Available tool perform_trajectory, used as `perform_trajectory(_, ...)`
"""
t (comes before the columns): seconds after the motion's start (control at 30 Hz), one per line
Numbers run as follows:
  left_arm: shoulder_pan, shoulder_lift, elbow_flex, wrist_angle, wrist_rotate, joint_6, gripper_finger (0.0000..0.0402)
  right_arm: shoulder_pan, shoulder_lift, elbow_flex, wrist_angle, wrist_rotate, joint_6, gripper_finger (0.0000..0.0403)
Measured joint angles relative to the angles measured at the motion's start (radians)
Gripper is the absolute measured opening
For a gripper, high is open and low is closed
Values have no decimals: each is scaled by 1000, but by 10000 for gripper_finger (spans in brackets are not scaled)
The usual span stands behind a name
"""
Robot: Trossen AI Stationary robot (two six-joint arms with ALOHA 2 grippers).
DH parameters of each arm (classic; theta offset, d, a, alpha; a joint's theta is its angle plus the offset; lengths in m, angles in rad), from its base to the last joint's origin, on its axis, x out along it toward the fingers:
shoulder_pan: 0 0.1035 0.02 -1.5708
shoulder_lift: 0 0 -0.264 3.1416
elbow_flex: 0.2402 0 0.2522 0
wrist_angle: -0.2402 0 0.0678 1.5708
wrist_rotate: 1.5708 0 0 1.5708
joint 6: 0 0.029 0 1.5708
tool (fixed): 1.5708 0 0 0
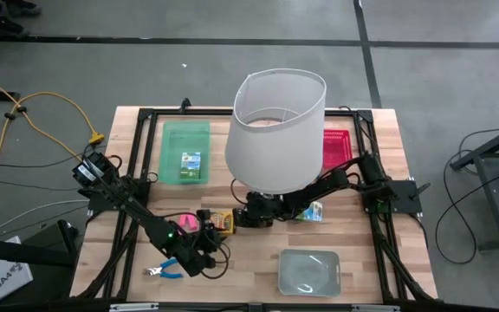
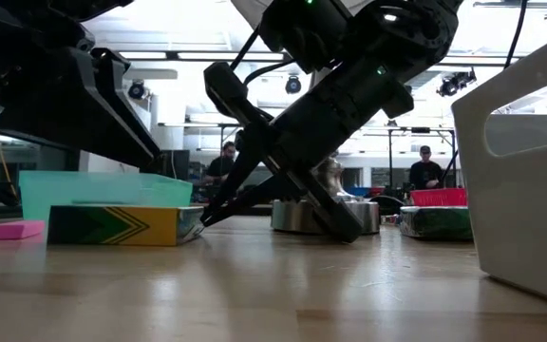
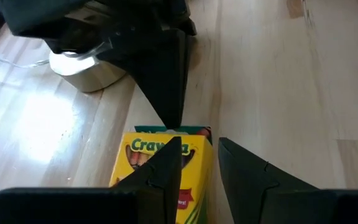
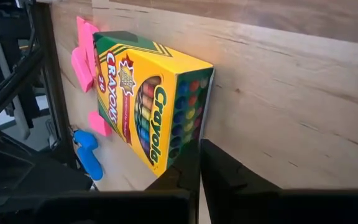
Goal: Pick & Place School Supplies
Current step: Put the yellow crayon box into the green bin
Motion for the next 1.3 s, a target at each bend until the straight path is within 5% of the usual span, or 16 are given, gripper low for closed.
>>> perform_trajectory(1.3, 114, 2, 3, -210, 239, -121, 99, 0, 3, -2, 38, -4, -18, 3)
